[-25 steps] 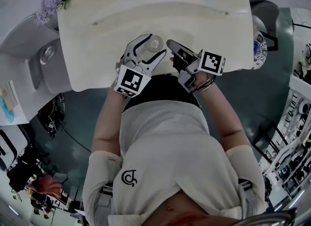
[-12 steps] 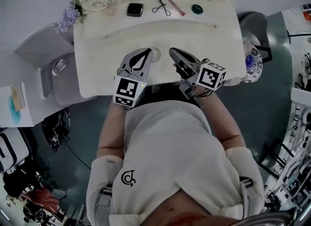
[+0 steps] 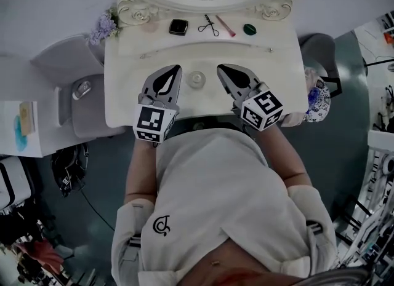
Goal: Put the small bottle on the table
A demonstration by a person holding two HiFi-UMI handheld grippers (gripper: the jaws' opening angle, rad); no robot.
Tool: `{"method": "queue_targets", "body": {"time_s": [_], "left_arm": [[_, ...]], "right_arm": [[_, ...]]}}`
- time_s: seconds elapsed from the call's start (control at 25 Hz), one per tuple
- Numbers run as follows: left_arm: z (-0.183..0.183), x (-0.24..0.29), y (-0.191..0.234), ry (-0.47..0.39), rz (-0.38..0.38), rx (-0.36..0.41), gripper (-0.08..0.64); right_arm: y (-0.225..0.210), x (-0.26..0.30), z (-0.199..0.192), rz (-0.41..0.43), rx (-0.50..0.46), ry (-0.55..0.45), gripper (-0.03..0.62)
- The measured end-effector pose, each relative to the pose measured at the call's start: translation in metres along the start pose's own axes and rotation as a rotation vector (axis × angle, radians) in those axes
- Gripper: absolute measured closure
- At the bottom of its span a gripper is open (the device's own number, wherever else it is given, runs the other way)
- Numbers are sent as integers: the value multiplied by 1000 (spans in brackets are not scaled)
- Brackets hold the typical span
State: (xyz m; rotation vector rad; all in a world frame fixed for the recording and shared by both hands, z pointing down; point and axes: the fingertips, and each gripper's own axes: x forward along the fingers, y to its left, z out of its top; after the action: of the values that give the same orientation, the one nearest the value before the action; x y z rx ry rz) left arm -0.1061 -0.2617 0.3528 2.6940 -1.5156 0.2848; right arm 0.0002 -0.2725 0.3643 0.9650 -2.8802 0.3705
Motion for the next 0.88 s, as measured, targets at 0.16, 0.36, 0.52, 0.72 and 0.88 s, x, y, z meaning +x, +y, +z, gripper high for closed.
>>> {"method": "queue_targets", "body": {"time_s": [0.16,0.36,0.52,0.72,0.88], "left_arm": [[7,-6,10,-37,47,-29,548],[19,-7,12,-71,60,2,548],[19,-8,7,-64,38,-26,548],[17,-10,5,-56,29,-12,548],[18,-13,7,-50,30,14,548]], "right_arm": [[-3,-5,15,-43,-53,-51,586],[-2,-8,28,-71,-172,-81,588],[0,-9,29,-76,-215,-77,588],[-1,-9,26,-96,-224,-80,588],[2,-7,26,-102,-227,-94,589]]}}
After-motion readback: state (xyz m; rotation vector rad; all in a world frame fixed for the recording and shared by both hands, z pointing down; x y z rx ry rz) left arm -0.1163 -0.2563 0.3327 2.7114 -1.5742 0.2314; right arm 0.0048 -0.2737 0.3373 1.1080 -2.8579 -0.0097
